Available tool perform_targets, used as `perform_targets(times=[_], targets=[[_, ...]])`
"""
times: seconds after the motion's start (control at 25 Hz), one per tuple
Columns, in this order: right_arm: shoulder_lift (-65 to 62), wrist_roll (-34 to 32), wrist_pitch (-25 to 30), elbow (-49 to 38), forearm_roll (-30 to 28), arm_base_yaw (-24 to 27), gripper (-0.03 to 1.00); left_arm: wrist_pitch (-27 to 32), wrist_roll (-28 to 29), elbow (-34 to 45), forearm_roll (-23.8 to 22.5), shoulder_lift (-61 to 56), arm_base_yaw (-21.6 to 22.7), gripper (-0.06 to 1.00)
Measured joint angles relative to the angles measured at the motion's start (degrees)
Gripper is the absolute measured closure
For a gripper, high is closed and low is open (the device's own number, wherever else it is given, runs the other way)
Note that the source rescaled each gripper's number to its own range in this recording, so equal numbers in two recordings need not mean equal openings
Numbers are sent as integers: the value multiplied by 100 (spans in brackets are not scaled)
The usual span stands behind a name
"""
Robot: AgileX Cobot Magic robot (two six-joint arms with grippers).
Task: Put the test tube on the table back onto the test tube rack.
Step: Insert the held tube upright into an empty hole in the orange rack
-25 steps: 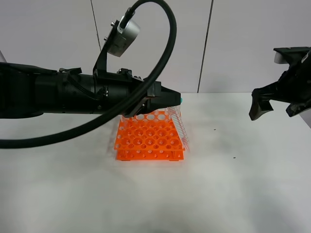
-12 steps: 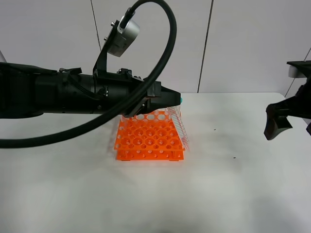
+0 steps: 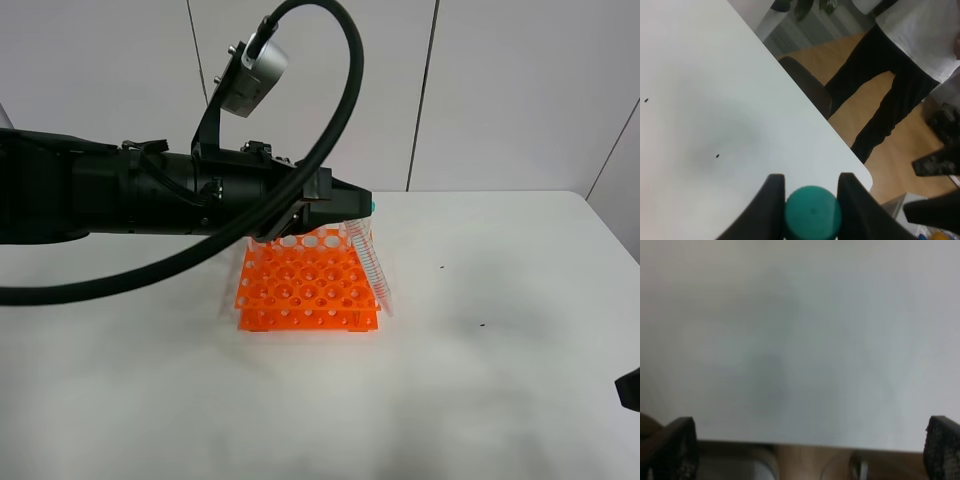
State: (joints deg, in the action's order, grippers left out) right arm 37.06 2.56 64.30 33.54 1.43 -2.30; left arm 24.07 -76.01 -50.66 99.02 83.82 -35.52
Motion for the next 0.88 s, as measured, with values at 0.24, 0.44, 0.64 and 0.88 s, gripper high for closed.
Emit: perform_targets(times=[0.24, 0.44, 0.64, 0.88], targets=[[-1922, -61, -458, -515, 0, 0, -3, 0, 0, 0, 0, 0, 0, 94], [-2786, -84, -496, -541, 0, 0, -3, 0, 0, 0, 0, 0, 0, 94], [-3476, -112, -515, -541, 0, 0, -3, 0, 0, 0, 0, 0, 0, 94], [-3726, -149, -514, -541, 0, 0, -3, 0, 0, 0, 0, 0, 0, 94]])
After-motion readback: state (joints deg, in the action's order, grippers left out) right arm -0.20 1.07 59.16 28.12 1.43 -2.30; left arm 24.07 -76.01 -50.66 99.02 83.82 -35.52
